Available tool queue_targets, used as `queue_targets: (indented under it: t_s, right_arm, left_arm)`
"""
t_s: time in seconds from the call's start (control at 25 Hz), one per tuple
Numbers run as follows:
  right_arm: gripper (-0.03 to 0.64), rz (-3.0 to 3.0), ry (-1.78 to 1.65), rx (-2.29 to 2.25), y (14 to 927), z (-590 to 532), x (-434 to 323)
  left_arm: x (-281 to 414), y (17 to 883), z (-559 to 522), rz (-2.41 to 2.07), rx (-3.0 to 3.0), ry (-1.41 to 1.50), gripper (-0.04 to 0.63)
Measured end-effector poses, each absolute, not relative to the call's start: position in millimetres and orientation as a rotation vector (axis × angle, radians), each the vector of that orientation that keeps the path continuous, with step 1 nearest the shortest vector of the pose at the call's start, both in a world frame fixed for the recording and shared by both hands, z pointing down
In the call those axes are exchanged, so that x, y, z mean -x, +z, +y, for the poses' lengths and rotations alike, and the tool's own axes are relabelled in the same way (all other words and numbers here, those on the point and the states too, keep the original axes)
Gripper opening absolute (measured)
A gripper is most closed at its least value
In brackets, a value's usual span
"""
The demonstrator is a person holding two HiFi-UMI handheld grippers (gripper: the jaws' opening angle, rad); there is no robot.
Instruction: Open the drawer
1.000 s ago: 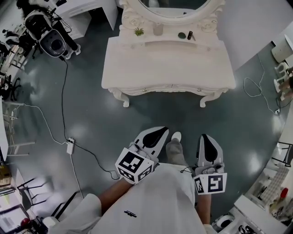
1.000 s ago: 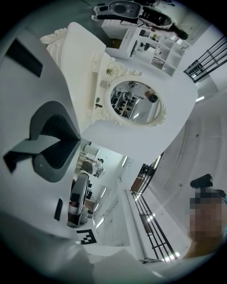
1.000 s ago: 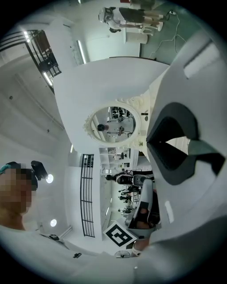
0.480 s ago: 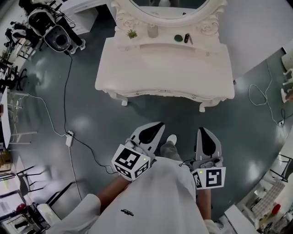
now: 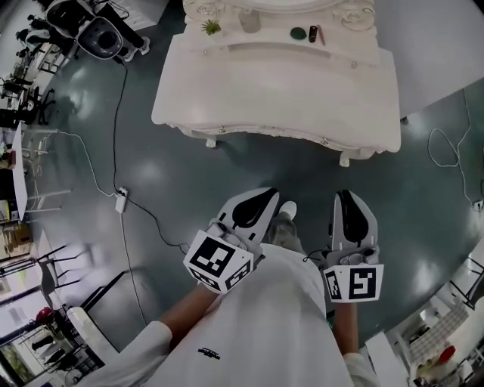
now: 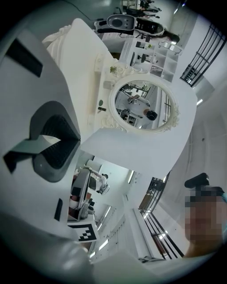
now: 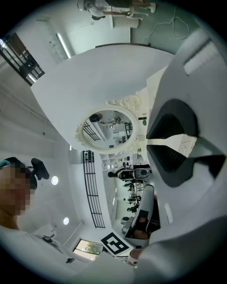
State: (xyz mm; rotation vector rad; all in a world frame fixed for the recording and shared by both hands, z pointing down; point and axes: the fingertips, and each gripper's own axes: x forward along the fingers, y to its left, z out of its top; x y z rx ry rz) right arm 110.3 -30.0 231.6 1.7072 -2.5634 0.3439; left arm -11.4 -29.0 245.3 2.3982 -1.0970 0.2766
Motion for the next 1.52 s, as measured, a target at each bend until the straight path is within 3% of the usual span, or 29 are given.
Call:
queue_targets:
  t_s: [1.04,1.52]
  right_arm:
    - [0.152,-2.484,0.559,-1.745,333,-56,-117]
    - [0.16,-2.41,0.632,-1.774,383,-73,-117]
  left_arm:
    - [-1,333,-55,-1.074,-2.329,0.406,0.008]
    - [1,373,-64,-1.062,-2.291,0.466,0.008]
